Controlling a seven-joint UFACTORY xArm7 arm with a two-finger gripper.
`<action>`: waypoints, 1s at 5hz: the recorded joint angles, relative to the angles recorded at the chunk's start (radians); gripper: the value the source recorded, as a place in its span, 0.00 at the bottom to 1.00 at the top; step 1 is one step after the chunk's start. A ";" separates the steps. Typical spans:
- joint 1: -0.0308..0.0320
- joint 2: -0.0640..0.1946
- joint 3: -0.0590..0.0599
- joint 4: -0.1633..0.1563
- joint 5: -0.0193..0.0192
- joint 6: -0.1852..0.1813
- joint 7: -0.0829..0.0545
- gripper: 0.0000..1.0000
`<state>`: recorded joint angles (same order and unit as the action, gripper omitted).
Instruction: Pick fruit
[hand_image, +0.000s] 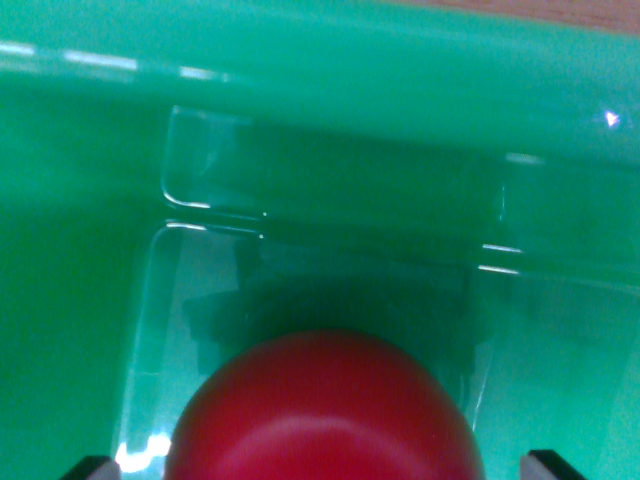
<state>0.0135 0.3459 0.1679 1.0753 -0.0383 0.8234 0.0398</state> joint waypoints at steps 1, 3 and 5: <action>0.0000 0.000 0.000 0.000 0.0000 0.000 0.000 0.00; 0.0000 0.000 0.000 0.000 0.0000 0.000 0.000 0.00; 0.0000 0.000 0.000 0.000 0.0000 0.000 0.000 1.00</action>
<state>0.0135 0.3459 0.1679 1.0753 -0.0383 0.8234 0.0398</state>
